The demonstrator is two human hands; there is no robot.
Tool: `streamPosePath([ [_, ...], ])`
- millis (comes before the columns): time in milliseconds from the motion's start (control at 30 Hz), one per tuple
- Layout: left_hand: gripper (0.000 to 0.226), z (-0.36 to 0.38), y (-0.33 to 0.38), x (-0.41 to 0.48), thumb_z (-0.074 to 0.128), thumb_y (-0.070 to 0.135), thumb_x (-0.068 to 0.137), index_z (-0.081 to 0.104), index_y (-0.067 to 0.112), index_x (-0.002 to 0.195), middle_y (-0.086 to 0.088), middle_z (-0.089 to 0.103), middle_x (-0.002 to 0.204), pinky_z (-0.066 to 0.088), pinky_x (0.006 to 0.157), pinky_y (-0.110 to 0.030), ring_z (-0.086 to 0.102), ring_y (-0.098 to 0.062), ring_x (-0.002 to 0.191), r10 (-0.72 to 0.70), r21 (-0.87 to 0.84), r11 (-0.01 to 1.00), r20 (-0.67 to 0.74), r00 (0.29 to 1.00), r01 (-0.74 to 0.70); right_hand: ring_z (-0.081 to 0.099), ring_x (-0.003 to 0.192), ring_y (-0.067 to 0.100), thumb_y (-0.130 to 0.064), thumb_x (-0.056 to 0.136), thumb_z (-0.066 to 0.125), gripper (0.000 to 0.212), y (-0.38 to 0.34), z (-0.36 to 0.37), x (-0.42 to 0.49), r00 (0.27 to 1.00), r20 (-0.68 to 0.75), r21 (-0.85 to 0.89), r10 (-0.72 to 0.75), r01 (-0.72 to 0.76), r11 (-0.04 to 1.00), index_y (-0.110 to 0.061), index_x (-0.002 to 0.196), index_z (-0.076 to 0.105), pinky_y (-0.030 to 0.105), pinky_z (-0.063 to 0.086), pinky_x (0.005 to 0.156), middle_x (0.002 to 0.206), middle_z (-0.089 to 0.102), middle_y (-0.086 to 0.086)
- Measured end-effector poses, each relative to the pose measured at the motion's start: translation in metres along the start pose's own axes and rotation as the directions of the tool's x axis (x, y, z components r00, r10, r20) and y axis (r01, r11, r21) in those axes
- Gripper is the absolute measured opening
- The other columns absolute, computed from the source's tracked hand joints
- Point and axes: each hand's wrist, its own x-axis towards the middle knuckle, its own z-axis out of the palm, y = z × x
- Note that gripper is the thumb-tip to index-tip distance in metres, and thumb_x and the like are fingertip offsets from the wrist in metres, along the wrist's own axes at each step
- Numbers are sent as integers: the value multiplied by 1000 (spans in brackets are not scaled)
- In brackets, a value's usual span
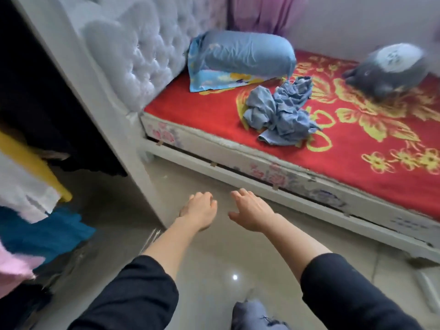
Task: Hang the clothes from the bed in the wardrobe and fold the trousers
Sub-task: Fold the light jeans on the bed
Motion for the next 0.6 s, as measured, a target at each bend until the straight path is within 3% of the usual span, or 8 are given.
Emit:
streamPosePath([
  [300, 40, -1, 193, 120, 32, 34, 100, 49, 13, 129, -11, 47, 134, 37, 101, -41, 41, -29, 126, 157, 26, 987, 22, 987, -158, 46, 120, 29, -35, 90, 55, 48, 196, -99, 29, 974, -64, 89, 216, -210, 974, -16, 132, 42, 40, 42, 96, 127, 46, 7],
  [600, 40, -15, 267, 258, 30, 33, 101, 46, 13, 132, -9, 45, 137, 37, 103, -43, 39, -27, 127, 190, 89, 977, 67, 979, -196, 46, 120, 30, -36, 92, 54, 55, 308, -146, 130, 962, -30, 146, 270, -263, 954, -14, 139, 36, 40, 44, 94, 129, 45, 8],
])
